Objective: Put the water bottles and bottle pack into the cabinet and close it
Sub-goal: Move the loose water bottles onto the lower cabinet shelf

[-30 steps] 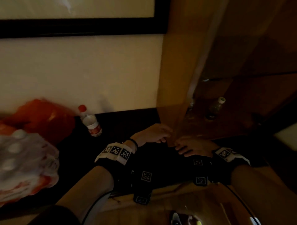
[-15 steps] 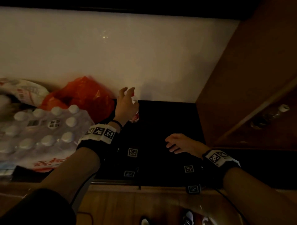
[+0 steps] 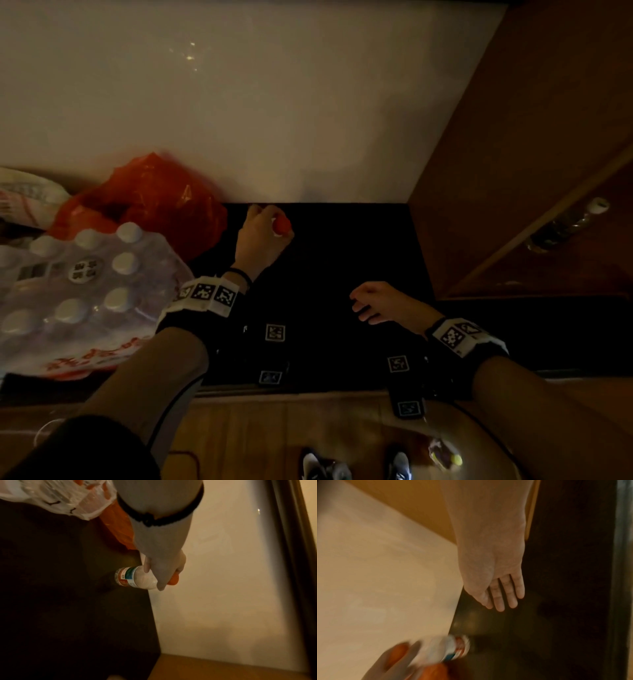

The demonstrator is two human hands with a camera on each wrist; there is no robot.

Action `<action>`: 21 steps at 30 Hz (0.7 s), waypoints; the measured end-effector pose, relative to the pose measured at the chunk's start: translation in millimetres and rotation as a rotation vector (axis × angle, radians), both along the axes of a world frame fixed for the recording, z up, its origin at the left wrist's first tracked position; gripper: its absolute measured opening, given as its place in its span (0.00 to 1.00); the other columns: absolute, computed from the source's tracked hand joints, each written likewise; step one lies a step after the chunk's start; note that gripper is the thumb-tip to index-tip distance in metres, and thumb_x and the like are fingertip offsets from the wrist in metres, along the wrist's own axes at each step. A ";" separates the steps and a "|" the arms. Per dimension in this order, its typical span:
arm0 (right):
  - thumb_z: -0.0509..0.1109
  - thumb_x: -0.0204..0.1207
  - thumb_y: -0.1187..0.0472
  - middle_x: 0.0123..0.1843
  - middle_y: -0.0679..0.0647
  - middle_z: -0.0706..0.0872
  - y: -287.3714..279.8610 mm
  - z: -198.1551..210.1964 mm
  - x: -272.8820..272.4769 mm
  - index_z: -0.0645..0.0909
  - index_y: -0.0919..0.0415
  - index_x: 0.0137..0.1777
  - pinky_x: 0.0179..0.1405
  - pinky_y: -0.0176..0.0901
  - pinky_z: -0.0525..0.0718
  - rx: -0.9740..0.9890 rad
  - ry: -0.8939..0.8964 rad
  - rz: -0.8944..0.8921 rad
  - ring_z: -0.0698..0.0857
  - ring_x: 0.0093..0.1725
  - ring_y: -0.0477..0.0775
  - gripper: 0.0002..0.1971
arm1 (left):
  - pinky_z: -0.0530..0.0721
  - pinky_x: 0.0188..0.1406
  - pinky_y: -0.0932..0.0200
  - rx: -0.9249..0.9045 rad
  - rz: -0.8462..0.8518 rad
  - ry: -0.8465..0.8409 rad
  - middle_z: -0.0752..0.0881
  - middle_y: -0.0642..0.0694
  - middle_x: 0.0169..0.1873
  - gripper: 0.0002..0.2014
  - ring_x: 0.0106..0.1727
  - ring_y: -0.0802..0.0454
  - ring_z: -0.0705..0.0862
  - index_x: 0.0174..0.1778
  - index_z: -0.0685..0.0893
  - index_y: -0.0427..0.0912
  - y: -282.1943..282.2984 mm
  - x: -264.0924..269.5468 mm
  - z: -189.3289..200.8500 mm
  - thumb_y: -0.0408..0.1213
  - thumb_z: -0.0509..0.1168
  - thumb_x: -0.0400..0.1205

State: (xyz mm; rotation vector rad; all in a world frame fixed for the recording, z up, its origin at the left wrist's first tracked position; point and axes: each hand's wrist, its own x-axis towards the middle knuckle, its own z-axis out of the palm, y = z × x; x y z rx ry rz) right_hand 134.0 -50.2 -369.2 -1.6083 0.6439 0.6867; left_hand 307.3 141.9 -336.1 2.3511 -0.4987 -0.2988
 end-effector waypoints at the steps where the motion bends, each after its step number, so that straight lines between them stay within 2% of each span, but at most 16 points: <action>1: 0.53 0.87 0.60 0.41 0.51 0.78 6.7 1.0 4.0 0.73 0.63 0.64 0.43 0.39 0.76 -0.029 -0.014 0.006 0.77 0.37 0.49 0.12 | 0.81 0.49 0.49 0.000 -0.010 -0.005 0.77 0.43 0.56 0.13 0.51 0.41 0.81 0.55 0.80 0.45 1.2 -6.1 -1.5 0.38 0.71 0.76; 4: 0.55 0.86 0.59 0.40 0.51 0.77 27.2 7.3 19.1 0.69 0.66 0.72 0.43 0.44 0.77 -0.067 -0.046 -0.010 0.77 0.35 0.49 0.18 | 0.83 0.47 0.45 0.031 -0.025 -0.003 0.78 0.44 0.51 0.11 0.49 0.41 0.82 0.50 0.80 0.47 4.1 -25.6 -5.9 0.35 0.70 0.74; 6: 0.58 0.85 0.60 0.43 0.52 0.79 36.2 11.1 26.4 0.65 0.61 0.76 0.45 0.47 0.77 -0.052 -0.038 -0.052 0.77 0.34 0.49 0.20 | 0.81 0.46 0.48 0.080 -0.039 0.001 0.78 0.46 0.51 0.14 0.50 0.42 0.82 0.50 0.80 0.47 4.6 -39.4 -9.2 0.32 0.72 0.71; 8: 0.61 0.83 0.62 0.49 0.55 0.80 37.7 13.7 27.0 0.61 0.55 0.78 0.43 0.44 0.80 -0.056 -0.052 -0.078 0.78 0.34 0.49 0.25 | 0.79 0.44 0.51 0.080 -0.043 -0.005 0.78 0.47 0.49 0.15 0.49 0.44 0.82 0.49 0.81 0.48 2.5 -54.1 -9.0 0.32 0.73 0.68; 10: 0.64 0.82 0.63 0.51 0.55 0.80 31.1 15.6 20.2 0.58 0.53 0.81 0.45 0.44 0.81 -0.037 -0.093 -0.045 0.80 0.38 0.50 0.30 | 0.79 0.44 0.53 0.054 -0.066 -0.006 0.78 0.49 0.47 0.15 0.48 0.46 0.82 0.47 0.82 0.49 -3.3 -68.2 -6.0 0.34 0.73 0.67; 12: 0.66 0.80 0.63 0.61 0.57 0.77 20.4 17.8 8.1 0.55 0.52 0.82 0.52 0.48 0.80 -0.046 -0.141 0.047 0.80 0.50 0.53 0.33 | 0.76 0.43 0.56 0.055 -0.109 0.009 0.78 0.51 0.46 0.15 0.47 0.48 0.81 0.48 0.83 0.50 -13.6 -81.7 0.0 0.36 0.75 0.66; 14: 0.69 0.79 0.63 0.76 0.61 0.67 8.2 19.2 -5.7 0.54 0.52 0.83 0.61 0.48 0.77 -0.153 -0.182 0.166 0.76 0.65 0.58 0.36 | 0.73 0.44 0.60 0.081 -0.192 0.053 0.77 0.51 0.48 0.17 0.47 0.51 0.79 0.51 0.84 0.50 -27.3 -94.3 9.4 0.37 0.75 0.66; 15: 0.71 0.77 0.63 0.80 0.62 0.63 2.5 19.3 -12.6 0.53 0.54 0.83 0.65 0.48 0.75 -0.201 -0.214 0.211 0.73 0.72 0.61 0.39 | 0.72 0.44 0.61 0.111 -0.266 0.073 0.76 0.51 0.49 0.18 0.47 0.52 0.78 0.53 0.84 0.50 -35.3 -101.6 14.8 0.37 0.76 0.66; 17: 0.74 0.74 0.65 0.80 0.60 0.64 -7.3 22.9 -28.5 0.54 0.57 0.82 0.67 0.41 0.71 -0.222 -0.314 0.252 0.68 0.78 0.61 0.41 | 0.73 0.46 0.62 0.176 -0.429 0.090 0.76 0.52 0.49 0.20 0.47 0.55 0.77 0.55 0.84 0.49 -53.8 -118.3 23.3 0.38 0.76 0.67; 20: 0.76 0.71 0.68 0.70 0.50 0.73 -30.1 33.2 -57.8 0.59 0.60 0.80 0.55 0.21 0.75 -0.177 -0.406 0.345 0.73 0.71 0.49 0.39 | 0.74 0.43 0.70 0.170 -0.538 0.103 0.76 0.56 0.46 0.20 0.45 0.61 0.78 0.55 0.85 0.48 -85.1 -146.7 32.0 0.39 0.77 0.67; 21: 0.75 0.72 0.69 0.68 0.49 0.73 -40.1 36.0 -68.8 0.61 0.60 0.79 0.52 0.19 0.75 -0.166 -0.397 0.380 0.73 0.69 0.46 0.38 | 0.72 0.41 0.73 0.161 -0.550 0.111 0.76 0.58 0.45 0.20 0.44 0.63 0.77 0.55 0.85 0.48 -96.1 -156.0 33.8 0.38 0.77 0.67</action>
